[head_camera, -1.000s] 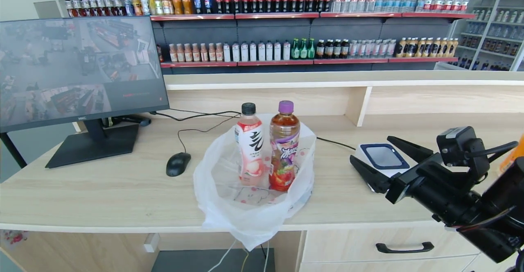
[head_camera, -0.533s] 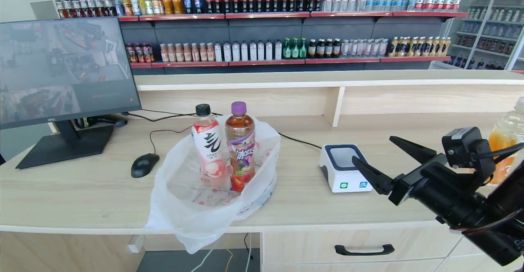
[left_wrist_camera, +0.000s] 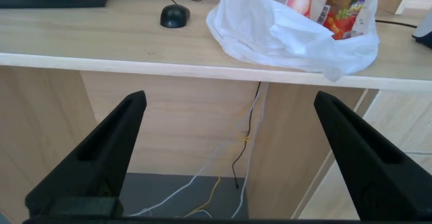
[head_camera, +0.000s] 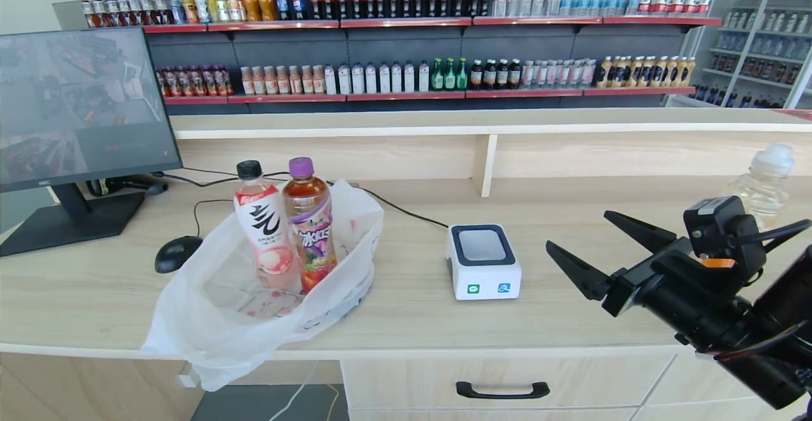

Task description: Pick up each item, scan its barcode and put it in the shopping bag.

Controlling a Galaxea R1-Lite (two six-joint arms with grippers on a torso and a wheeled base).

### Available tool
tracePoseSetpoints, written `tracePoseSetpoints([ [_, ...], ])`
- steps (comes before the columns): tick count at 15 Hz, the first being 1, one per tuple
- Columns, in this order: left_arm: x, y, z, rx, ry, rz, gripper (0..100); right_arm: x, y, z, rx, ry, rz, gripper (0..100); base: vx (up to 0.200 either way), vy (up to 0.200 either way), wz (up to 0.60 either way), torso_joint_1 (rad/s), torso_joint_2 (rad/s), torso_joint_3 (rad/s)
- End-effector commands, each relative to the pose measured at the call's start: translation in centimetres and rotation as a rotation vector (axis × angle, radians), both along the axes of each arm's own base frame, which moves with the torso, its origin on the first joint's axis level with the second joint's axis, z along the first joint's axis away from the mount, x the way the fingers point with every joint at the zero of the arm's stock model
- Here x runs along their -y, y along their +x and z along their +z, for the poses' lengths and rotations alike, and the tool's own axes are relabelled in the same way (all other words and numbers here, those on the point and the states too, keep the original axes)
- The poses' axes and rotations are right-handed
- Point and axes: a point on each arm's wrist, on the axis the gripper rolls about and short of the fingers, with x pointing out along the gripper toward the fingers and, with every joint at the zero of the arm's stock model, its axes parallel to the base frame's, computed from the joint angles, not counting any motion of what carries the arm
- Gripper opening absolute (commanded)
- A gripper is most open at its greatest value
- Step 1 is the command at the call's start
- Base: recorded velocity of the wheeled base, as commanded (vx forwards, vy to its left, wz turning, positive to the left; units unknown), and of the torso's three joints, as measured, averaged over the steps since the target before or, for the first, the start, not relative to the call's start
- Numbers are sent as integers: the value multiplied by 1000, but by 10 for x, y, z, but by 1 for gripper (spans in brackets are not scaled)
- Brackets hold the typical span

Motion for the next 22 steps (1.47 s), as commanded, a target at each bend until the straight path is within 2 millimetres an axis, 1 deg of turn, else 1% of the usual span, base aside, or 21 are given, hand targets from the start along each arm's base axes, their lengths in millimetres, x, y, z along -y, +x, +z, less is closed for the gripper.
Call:
tracePoseSetpoints([
  [1, 0, 0, 0, 0, 1, 0, 100, -1, 0, 0, 1, 0, 3, 100, 0, -200, 0, -7, -2, 2],
  [8, 0, 0, 0, 0, 0, 0, 100, -1, 0, -1, 0, -1, 3, 100, 0, 0, 0, 0, 0, 0],
  [13, 0, 0, 0, 0, 0, 0, 100, -2, 4, -4, -15, -7, 2, 100, 0, 0, 0, 0, 0, 0],
  [18, 0, 0, 0, 0, 0, 0, 100, 1, 7, -6, -22, -9, -15, 100, 0, 0, 0, 0, 0, 0],
  [19, 0, 0, 0, 0, -2, 0, 100, 1, 7, -6, -22, -9, -15, 100, -200, 0, 0, 7, 2, 2],
  [22, 0, 0, 0, 0, 0, 0, 100, 2, 6, -7, -25, -10, -17, 100, 0, 0, 0, 0, 0, 0],
])
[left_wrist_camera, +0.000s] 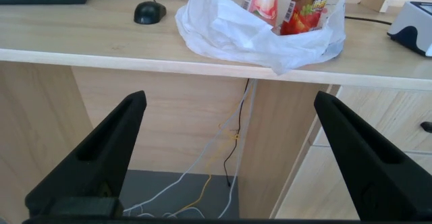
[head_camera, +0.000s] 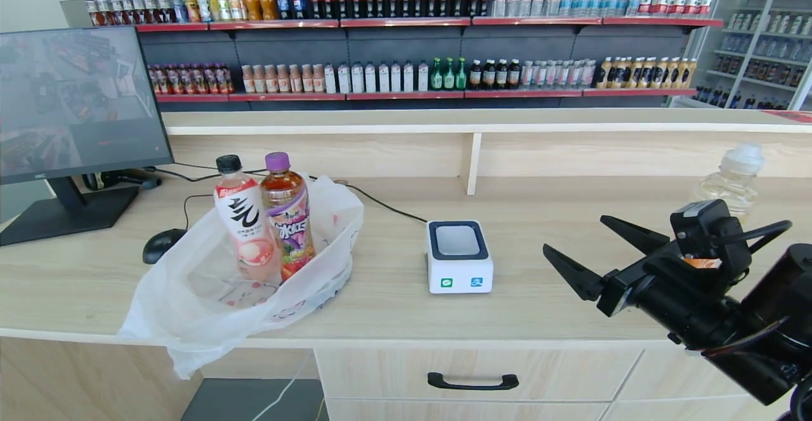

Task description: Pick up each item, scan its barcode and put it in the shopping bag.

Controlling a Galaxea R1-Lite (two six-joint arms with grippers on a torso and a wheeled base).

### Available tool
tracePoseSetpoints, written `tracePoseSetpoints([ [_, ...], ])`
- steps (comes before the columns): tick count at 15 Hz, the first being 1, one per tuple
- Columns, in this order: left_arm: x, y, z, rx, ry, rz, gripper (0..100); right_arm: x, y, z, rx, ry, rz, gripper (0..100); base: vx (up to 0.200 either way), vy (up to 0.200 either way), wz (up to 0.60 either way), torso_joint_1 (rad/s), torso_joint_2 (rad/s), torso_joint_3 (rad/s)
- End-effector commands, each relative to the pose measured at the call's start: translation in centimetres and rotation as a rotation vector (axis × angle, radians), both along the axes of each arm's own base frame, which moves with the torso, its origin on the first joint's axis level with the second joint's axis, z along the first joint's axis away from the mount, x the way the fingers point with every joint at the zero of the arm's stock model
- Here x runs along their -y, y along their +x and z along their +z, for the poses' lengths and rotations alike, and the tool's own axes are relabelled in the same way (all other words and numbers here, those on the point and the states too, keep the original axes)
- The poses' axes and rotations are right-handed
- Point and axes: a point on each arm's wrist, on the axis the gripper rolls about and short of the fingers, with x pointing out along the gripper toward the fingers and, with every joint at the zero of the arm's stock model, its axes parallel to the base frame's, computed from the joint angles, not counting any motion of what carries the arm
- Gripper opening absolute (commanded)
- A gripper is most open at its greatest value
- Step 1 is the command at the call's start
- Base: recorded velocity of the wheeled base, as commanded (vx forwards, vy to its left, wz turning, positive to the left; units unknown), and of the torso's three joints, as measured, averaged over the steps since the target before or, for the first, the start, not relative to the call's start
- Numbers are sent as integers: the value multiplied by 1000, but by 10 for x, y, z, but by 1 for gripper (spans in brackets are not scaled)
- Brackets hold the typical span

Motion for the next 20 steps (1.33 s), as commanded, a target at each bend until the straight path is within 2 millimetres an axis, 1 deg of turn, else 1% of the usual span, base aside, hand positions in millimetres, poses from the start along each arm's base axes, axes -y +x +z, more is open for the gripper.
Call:
tracePoseSetpoints([
  [1, 0, 0, 0, 0, 1, 0, 100, 1, 0, -1, -2, -1, -3, 100, 0, 0, 0, 0, 0, 0],
  [4, 0, 0, 0, 0, 1, 0, 100, 1, 2, -2, -7, -3, -6, 100, 0, 0, 0, 0, 0, 0],
  [5, 0, 0, 0, 0, -2, 1, 100, 4, 3, -3, -14, -5, -20, 100, 0, 0, 0, 0, 0, 0],
  [6, 0, 0, -1, -2, -2, 0, 100, 13, 5, -4, -16, -5, -62, 100, 0, -200, 0, -2, 2, 2],
  [8, 0, 0, 0, 0, -2, 1, 100, 18, 3, -1, -7, -3, -78, 100, 0, -200, 0, 2, 0, 2],
  [10, 0, 0, 0, 0, -2, 0, 100, 21, -14, -5, -35, -12, -69, 100, 0, -200, 0, 2, 2, 2],
  [12, 0, 0, 0, -2, -2, 1, 100, 22, -17, -4, -27, -9, -68, 100, 0, -200, 0, 2, -2, 0],
  [15, 0, 0, 0, -2, -2, 1, 100, 19, -30, -1, -20, -7, -35, 100, 0, -200, 0, 4, 1, 1],
  [18, 0, 0, 0, 0, -2, 1, 100, 20, -40, -2, -24, -10, -26, 100, 0, -200, 0, 1, 4, 2],
  [20, 0, 0, 0, 0, -2, 1, 100, 20, -46, -2, -23, -9, -16, 100, 0, 0, 0, 0, 0, 0],
])
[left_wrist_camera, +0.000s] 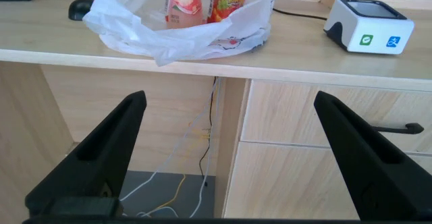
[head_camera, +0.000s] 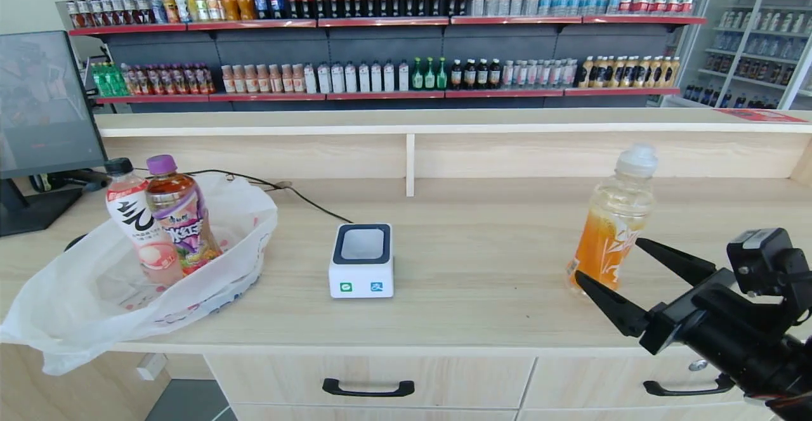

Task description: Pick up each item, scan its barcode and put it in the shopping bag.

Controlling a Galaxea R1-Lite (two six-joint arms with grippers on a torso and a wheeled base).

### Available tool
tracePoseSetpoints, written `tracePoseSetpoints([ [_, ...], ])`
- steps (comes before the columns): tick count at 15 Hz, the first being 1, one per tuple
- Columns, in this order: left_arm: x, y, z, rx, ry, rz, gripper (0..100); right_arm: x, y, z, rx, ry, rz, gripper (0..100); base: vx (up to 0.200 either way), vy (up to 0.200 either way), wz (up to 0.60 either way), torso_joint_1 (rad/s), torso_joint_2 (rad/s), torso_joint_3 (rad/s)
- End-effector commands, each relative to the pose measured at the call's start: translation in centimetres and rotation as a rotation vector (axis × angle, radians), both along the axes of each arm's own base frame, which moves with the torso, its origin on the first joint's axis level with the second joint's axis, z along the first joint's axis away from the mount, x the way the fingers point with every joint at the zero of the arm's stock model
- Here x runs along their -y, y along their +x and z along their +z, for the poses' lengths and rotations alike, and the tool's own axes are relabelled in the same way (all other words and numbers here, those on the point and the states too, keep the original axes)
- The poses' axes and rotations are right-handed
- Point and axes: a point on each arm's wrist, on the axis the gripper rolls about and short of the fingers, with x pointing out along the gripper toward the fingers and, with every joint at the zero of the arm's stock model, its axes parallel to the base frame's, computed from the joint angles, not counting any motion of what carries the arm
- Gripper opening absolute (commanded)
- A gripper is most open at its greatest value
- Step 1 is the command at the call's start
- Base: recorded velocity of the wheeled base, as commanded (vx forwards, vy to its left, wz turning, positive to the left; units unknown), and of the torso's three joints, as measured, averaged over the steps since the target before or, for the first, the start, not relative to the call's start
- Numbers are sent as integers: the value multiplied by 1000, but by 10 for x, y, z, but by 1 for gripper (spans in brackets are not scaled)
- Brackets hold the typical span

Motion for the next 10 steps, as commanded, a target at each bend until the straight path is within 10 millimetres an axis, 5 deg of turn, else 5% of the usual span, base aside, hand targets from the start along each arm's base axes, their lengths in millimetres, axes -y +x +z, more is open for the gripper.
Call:
tracePoseSetpoints([
  [1, 0, 0, 0, 1, 0, 0, 100, 1, -6, 2, 11, 3, 5, 100, 0, 0, 0, 0, 0, 0],
  [10, 0, 0, 0, 0, -3, 0, 100, 18, 11, -9, -47, -9, -105, 100, 0, 0, 0, 0, 0, 0],
])
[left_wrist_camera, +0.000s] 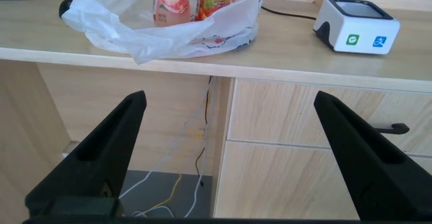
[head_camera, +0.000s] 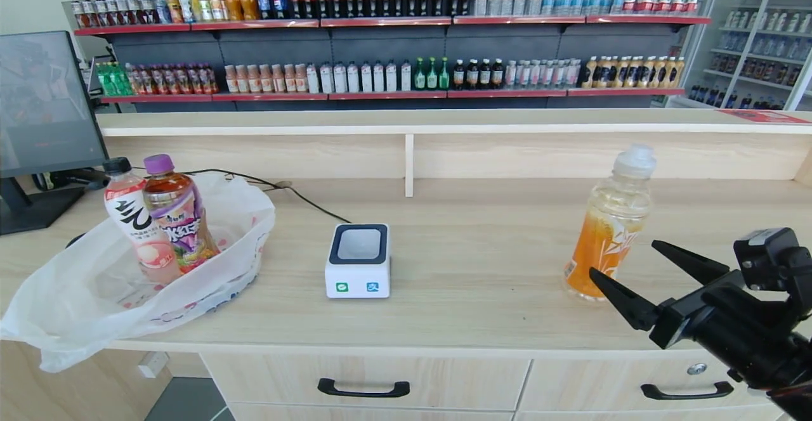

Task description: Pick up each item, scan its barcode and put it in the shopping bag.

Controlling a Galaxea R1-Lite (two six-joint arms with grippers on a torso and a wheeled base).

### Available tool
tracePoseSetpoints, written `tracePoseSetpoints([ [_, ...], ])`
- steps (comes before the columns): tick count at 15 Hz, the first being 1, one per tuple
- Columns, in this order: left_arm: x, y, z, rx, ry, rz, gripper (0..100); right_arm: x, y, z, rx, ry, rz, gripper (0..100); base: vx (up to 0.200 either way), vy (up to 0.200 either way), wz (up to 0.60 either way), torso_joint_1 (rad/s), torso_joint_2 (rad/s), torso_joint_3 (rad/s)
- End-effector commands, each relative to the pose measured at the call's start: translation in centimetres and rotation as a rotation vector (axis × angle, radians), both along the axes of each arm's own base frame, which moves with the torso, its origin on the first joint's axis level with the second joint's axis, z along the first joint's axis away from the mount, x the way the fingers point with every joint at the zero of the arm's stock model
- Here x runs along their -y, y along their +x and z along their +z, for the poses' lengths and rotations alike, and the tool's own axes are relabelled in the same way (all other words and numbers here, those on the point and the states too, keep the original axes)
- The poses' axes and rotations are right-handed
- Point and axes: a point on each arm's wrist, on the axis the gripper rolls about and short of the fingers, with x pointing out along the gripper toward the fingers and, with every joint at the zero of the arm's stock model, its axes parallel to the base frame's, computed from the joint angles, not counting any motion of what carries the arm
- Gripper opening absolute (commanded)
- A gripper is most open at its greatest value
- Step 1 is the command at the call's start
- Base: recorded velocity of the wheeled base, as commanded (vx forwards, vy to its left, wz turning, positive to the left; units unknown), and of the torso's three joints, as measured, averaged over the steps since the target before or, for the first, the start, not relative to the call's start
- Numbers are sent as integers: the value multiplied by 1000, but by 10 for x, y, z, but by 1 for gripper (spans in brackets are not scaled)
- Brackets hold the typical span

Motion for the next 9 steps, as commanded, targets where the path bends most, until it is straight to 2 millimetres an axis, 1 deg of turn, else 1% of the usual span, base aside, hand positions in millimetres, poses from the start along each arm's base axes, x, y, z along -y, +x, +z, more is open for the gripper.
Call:
tracePoseSetpoints([
  [1, 0, 0, 0, 1, 1, 2, 100, 4, 5, -5, -27, -8, -26, 100, 0, 0, 0, 0, 0, 0],
  [2, 0, 0, 0, 1, 1, -1, 100, 5, 6, -8, -39, -11, -31, 100, 0, 0, 0, 0, 0, 0],
  [3, 0, 0, 0, 1, 1, -1, 100, 9, 10, -11, -57, -15, -60, 100, 0, 0, 0, 0, 0, 0],
  [7, 0, 0, 0, 1, 1, -1, 100, 19, 44, -11, -38, -1, -132, 100, 0, 0, 0, 0, 0, 0],
  [9, 0, 0, 0, 1, 1, -1, 100, 20, 45, -13, -44, -2, -135, 100, 0, 0, 0, 0, 0, 0],
])
